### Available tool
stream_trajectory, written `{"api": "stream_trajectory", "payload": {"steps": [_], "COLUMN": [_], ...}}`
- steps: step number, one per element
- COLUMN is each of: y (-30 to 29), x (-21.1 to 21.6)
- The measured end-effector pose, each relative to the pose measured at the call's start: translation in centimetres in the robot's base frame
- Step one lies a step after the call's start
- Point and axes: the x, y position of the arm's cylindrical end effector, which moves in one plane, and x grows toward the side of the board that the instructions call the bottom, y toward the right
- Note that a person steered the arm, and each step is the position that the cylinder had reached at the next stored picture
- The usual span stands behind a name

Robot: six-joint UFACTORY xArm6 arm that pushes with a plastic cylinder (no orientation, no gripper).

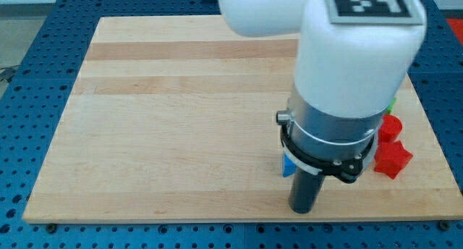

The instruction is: Push blue triangle towards the left top of the board

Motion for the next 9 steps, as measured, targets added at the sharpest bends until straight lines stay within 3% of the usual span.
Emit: {"api": "stream_trajectory", "payload": {"steps": [1,2,3,5,6,8,9], "y": [0.0,-0.1,-0.1,-0.2,-3.7,-15.3,-16.1], "x": [0.0,-3.7,-11.9,-13.0,-15.0,-28.4,-29.5]}}
